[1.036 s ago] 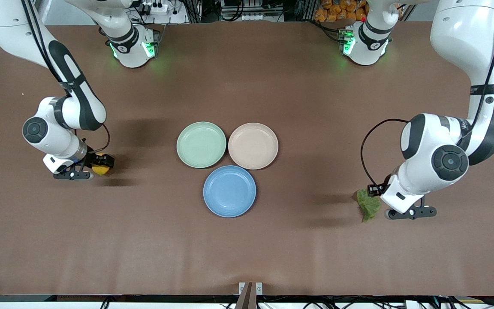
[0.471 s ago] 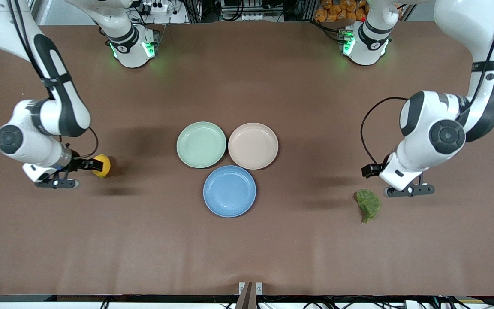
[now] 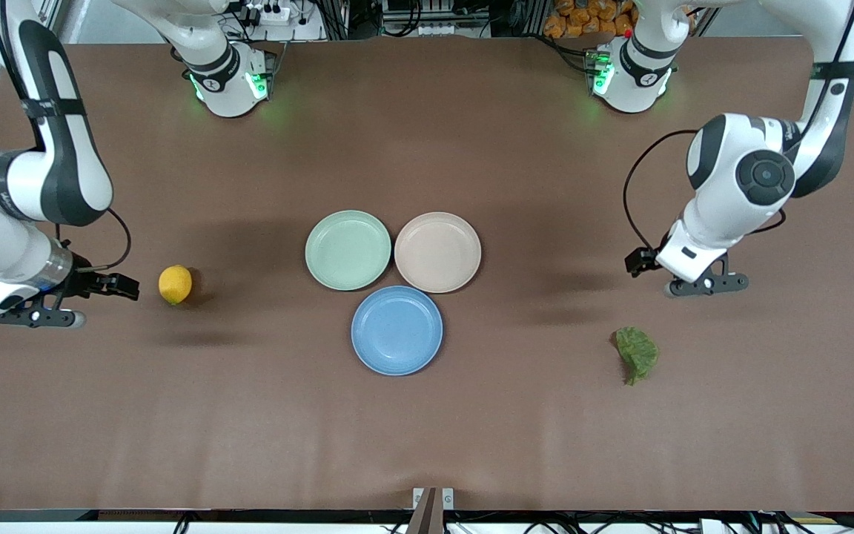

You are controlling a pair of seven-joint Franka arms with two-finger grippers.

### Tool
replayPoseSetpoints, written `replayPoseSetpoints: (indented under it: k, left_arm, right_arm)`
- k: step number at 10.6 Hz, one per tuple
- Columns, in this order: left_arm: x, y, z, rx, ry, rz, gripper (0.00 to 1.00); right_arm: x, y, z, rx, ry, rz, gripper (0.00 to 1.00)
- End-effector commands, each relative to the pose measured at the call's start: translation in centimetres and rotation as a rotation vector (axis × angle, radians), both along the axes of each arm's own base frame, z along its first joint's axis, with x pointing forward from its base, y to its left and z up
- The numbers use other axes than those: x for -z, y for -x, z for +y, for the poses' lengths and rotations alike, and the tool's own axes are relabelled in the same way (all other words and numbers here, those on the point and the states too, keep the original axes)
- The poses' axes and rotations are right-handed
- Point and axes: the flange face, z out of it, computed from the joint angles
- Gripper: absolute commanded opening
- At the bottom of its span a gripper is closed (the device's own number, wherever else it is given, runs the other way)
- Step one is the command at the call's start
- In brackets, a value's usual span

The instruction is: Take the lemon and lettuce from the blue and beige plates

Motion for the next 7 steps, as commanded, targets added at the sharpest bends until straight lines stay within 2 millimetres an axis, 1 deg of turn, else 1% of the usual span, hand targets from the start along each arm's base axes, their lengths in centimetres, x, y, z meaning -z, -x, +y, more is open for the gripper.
replayPoseSetpoints:
  k: [1, 2, 3, 4, 5, 7]
  left_arm:
    - [-1.5, 3.0, 0.4, -0.019, 0.006, -0.025, 1.00]
    - [-1.9, 3.2, 0.3, -0.018, 0.005, -0.031, 1.00]
    - [-1.9, 3.1, 0.3, -0.016, 0.006, -0.033, 1.00]
    - [-2.9, 2.4, 0.2, -0.004, 0.010, -0.055, 1.00]
    - [-4.4, 1.6, 0.1, 0.003, 0.013, -0.080, 1.00]
    - [-7.1, 0.5, -0.2, 0.024, 0.020, -0.131, 1.00]
  right_arm:
    - [-6.2, -0.8, 0.4, -0.001, -0.011, 0.024, 1.00]
    - [-8.8, -1.2, 1.4, -0.014, -0.005, 0.038, 1.00]
    - [-10.6, -1.2, 1.2, -0.008, -0.005, 0.051, 1.00]
    - [-12.2, -1.1, 1.5, -0.011, -0.004, 0.039, 1.00]
    - [-13.6, -1.0, 2.3, -0.024, -0.002, 0.017, 1.00]
    - [-16.3, -0.4, 3.1, -0.033, 0.000, -0.003, 1.00]
